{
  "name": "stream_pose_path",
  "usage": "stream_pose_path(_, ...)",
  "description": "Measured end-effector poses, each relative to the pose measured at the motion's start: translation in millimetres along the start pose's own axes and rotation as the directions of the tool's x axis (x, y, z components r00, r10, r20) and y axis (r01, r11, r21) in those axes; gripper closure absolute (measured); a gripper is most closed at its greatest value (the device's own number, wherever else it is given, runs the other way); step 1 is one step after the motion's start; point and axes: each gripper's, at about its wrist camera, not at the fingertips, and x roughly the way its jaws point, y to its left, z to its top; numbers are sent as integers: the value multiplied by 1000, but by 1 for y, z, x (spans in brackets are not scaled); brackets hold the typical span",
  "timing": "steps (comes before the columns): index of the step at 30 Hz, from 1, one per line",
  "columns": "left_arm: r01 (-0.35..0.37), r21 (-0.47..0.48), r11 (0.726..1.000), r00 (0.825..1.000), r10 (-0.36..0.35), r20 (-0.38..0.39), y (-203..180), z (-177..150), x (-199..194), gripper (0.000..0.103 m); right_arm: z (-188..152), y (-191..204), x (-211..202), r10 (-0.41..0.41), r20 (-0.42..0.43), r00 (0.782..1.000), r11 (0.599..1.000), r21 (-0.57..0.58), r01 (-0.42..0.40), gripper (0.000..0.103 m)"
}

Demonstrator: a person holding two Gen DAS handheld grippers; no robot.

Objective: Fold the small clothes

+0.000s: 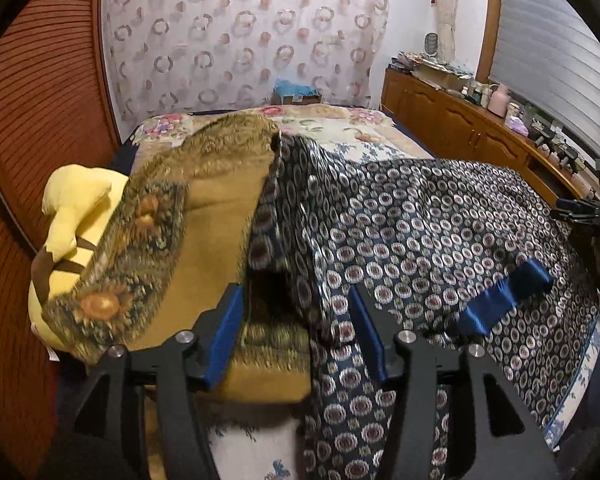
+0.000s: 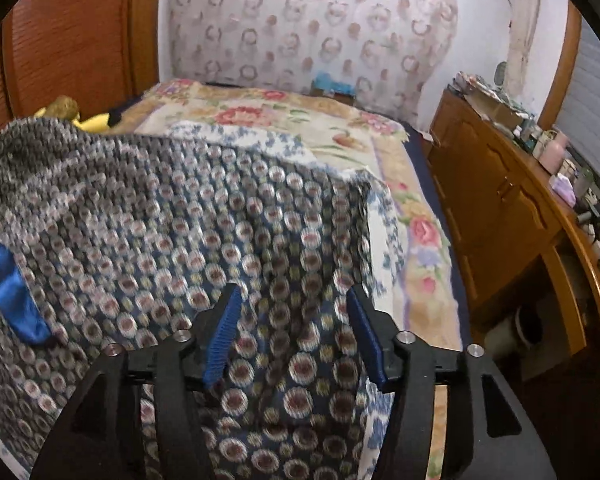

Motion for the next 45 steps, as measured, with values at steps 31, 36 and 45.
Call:
stream_pose_path(31, -33, -21, 999, 998, 34, 50, -5, 3, -7, 50, -3, -19, -42, 136, 164, 977, 975, 154, -161, 101)
stream_pose_path(36, -50, -20, 999, 997, 51, 60, -4, 9, -2, 50, -9, -38, -38, 102, 146, 984, 971, 202, -131, 101)
stream_pose_path(45, -64, -24, 998, 996, 65, 56, 6, 12, 16, 59, -21, -28, -24, 116, 98, 988, 972, 193, -134, 101)
